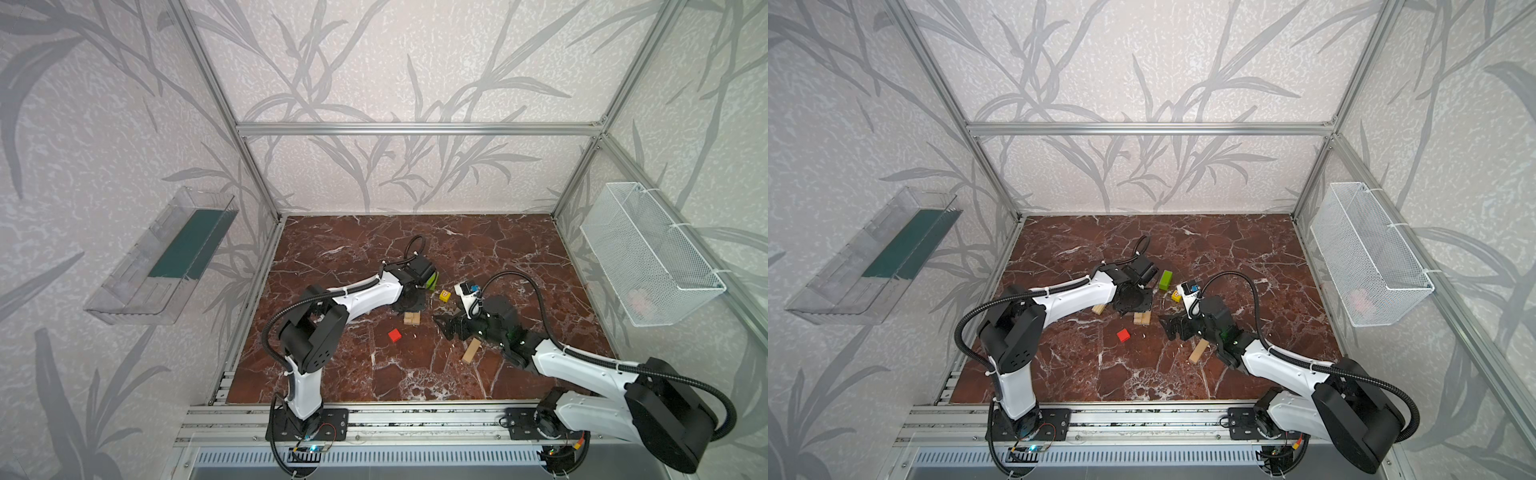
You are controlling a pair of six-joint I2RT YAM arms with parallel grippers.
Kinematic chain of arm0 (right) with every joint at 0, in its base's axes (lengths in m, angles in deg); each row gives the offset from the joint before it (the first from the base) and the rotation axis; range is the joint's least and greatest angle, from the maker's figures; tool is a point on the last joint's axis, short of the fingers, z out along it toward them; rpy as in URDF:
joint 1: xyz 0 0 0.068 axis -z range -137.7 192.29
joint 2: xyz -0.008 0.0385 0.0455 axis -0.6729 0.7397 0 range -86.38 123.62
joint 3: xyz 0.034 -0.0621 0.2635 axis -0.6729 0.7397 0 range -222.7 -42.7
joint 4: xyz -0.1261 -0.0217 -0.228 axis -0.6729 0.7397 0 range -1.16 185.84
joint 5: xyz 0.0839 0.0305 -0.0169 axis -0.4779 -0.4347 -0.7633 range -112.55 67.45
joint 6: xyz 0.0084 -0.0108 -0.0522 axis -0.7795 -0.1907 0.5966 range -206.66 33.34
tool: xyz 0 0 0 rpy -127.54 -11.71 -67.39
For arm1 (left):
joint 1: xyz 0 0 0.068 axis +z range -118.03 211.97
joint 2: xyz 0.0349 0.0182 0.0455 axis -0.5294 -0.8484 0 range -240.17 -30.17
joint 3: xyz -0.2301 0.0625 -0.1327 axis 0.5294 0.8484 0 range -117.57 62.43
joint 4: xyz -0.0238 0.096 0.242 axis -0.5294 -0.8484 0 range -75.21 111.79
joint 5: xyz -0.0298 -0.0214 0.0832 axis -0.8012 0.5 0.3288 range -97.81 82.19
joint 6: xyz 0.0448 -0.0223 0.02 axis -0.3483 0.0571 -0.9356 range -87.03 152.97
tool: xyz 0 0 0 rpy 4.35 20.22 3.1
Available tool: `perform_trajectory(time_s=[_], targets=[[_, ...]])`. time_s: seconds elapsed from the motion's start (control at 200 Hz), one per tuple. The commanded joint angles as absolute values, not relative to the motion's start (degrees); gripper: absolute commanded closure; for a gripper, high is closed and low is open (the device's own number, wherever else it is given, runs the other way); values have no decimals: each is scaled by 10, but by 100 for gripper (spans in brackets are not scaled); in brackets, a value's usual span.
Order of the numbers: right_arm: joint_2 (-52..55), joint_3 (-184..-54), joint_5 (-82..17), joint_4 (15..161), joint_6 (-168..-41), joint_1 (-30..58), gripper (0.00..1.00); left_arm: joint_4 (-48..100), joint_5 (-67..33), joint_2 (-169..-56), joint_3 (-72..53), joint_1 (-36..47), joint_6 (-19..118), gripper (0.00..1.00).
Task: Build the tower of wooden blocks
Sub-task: 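Carry the printed bar with the left gripper to the two standing bars, then lower the printed bar 31 flush against the standing bars with the left gripper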
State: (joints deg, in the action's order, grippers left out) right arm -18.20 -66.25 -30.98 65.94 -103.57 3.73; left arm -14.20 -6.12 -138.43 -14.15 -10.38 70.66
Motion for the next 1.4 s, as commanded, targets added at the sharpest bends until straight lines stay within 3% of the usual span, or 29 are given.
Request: perform_trajectory(time_s=[0.0, 1.395], targets=[[-196, -657, -303, 648, -1038, 40, 1, -159, -47, -1395, -159, -107, 709, 100], [-200, -656, -298, 651, -1037, 42, 1, -183, -37, -1426, -172, -109, 705, 100]])
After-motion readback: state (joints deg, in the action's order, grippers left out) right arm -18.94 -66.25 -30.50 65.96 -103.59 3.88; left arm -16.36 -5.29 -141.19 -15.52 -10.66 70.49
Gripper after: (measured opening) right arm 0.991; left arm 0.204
